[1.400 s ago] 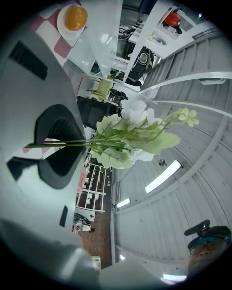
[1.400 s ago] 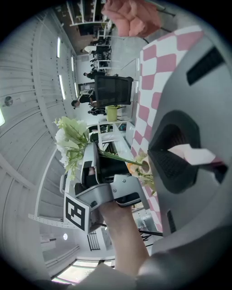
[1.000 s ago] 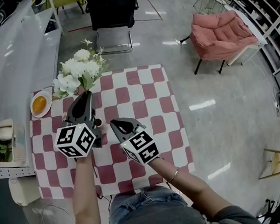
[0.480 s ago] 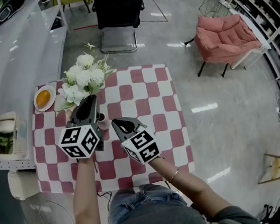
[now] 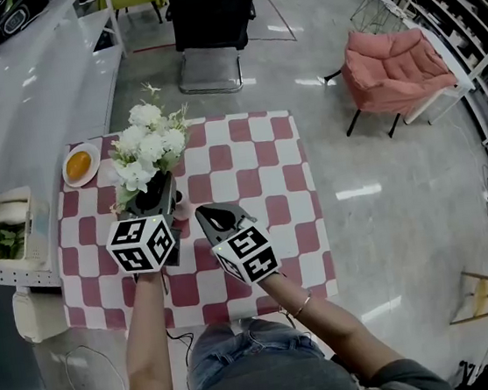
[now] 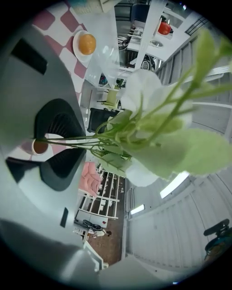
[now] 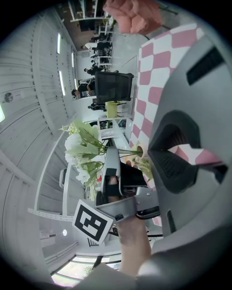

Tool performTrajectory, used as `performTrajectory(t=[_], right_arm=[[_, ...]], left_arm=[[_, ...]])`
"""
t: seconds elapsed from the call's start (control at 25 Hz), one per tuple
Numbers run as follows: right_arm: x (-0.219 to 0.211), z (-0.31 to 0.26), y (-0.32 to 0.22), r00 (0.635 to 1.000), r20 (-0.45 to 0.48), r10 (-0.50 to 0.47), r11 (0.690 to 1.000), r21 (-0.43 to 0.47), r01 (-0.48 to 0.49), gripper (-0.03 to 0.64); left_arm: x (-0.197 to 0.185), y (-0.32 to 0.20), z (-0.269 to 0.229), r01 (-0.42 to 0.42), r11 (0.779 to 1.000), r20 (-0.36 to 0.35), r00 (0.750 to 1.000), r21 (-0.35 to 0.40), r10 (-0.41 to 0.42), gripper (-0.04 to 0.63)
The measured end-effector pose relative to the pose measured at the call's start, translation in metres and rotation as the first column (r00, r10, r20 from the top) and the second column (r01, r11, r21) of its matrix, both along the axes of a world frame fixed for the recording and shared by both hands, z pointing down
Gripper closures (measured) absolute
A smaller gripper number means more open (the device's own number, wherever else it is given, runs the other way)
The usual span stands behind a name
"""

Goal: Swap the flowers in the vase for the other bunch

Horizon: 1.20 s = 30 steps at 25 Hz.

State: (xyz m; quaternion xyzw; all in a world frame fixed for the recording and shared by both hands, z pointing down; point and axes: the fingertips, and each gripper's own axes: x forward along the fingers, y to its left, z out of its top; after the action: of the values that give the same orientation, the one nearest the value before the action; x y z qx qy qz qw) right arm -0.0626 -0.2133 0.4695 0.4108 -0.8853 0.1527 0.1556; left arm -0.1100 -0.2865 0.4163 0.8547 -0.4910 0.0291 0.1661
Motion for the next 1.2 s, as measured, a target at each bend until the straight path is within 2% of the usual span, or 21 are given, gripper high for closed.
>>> performTrajectory(t=[0.32,0.6,1.2], right_arm=[[0.006,0.001,0.010,1.000,-0.004,-0.005,1.000,-0.004,0.005,0.606],[0.011,-0.003,0.019,1.000,-0.001,-0.017,1.000,0.003,0.017,0.606],[0.018,0.002,0.055,0.997,0.007,-0.078,0.997,0.002,0.078,0.606]], left_arm=[[0.003,0.011,0.009,0.019,0.999,0.041,0.999,-0.030,-0.018,0.507],[0.004,0.023,0.015,0.050,0.997,0.060,0.997,-0.055,-0.046,0.443],[0.002,0.079,0.036,0.146,0.985,0.082,0.987,-0.090,-0.139,0.443]])
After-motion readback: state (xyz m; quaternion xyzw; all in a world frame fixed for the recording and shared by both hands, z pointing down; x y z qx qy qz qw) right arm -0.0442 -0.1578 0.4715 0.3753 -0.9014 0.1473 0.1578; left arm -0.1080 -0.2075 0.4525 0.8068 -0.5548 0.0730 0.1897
